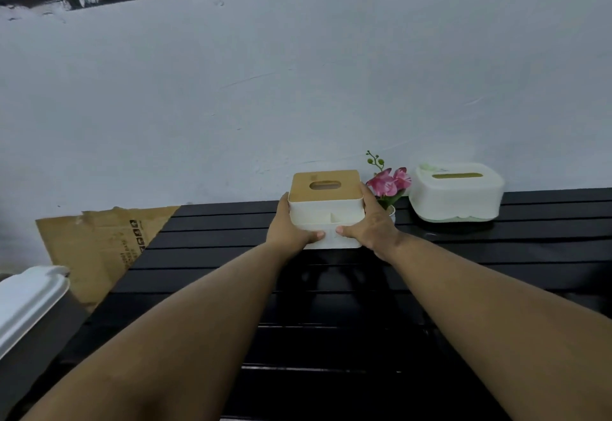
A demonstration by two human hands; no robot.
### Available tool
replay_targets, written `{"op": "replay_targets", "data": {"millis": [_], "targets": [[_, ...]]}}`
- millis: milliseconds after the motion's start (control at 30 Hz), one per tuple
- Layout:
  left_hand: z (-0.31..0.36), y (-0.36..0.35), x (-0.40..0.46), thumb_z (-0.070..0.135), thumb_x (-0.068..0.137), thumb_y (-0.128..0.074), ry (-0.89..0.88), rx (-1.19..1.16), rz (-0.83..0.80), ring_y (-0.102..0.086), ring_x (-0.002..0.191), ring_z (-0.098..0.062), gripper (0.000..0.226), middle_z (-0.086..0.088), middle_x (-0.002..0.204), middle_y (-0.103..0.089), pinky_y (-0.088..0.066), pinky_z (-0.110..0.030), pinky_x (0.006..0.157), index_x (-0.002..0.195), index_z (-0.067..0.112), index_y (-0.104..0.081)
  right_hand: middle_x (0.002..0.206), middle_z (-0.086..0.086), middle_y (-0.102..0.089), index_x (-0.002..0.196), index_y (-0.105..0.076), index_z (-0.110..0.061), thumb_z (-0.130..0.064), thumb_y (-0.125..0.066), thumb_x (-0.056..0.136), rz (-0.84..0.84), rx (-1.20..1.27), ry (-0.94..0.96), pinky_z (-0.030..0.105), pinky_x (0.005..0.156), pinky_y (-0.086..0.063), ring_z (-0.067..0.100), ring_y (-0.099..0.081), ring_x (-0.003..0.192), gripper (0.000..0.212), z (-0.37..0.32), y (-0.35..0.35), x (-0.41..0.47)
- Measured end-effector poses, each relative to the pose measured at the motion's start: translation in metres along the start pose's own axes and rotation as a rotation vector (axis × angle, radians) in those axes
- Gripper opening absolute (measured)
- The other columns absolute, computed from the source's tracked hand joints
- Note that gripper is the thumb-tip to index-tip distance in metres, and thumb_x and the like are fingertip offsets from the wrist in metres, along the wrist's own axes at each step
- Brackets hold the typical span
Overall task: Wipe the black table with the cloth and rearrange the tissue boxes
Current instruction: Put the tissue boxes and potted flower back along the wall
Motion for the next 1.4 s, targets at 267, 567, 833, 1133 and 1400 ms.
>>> {"op": "replay_targets", "data": {"millis": [267, 567, 833, 1133, 1400], "targets": [[0.007, -0.017, 0.021, 0.016, 0.074, -0.082, 0.054, 0.084, -0.031, -0.051, 0.123, -0.023, 0.121, 0.004, 0.136, -0.050, -0.042, -0.039, 0.104, 0.154, 0.035, 0.007, 0.129, -0.004, -0.041, 0.152, -0.014, -0.024, -0.009, -0.079, 0.076, 0.022, -0.111, 0.052, 0.016, 0.099, -0.027, 0.013, -0.038, 0.125, 0.102, 0.000, 0.007, 0.015], [0.008, -0.023, 0.040, 0.013, 0.078, -0.079, 0.053, 0.140, -0.018, -0.054, 0.114, -0.025, 0.116, -0.003, 0.133, -0.052, -0.043, -0.035, 0.093, 0.153, 0.034, 0.008, 0.143, 0.007, -0.040, 0.152, -0.012, -0.022, -0.010, -0.077, 0.079, 0.032, -0.175, 0.058, 0.019, 0.100, -0.026, 0.022, -0.038, 0.132, 0.099, 0.001, 0.005, 0.030], [0.002, -0.021, 0.049, 0.016, 0.078, -0.080, 0.075, 0.135, -0.048, -0.053, 0.114, -0.027, 0.118, -0.004, 0.137, -0.049, -0.044, -0.042, 0.100, 0.153, 0.038, 0.008, 0.146, 0.009, -0.038, 0.153, -0.005, -0.021, -0.012, -0.078, 0.078, 0.027, -0.199, 0.016, 0.015, 0.099, -0.022, 0.024, -0.036, 0.135, 0.106, 0.003, 0.000, 0.038], [0.009, -0.019, 0.044, 0.025, 0.075, -0.082, 0.105, 0.184, -0.036, -0.050, 0.125, -0.031, 0.121, -0.007, 0.141, -0.047, -0.043, -0.042, 0.103, 0.154, 0.035, 0.009, 0.135, 0.020, -0.043, 0.153, 0.003, -0.027, -0.015, -0.071, 0.080, 0.025, -0.334, -0.076, 0.025, 0.097, -0.034, 0.033, -0.046, 0.124, 0.105, -0.005, -0.004, 0.040], [0.018, -0.017, -0.004, 0.035, 0.076, -0.080, 0.115, 0.304, 0.100, -0.042, 0.133, -0.033, 0.111, -0.013, 0.149, -0.028, -0.042, -0.046, 0.106, 0.153, 0.014, -0.004, 0.120, 0.009, -0.051, 0.151, -0.016, -0.016, -0.003, -0.068, 0.076, -0.003, -0.330, 0.025, 0.020, 0.092, -0.039, 0.022, -0.051, 0.114, 0.092, -0.013, 0.014, -0.007]]}}
Point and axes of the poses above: each hand's wrist, its own x-axis towards the middle knuckle, its own y-axis out of the back of the hand, z = x × y, the point moved 1 cm from there along x, towards the middle knuckle
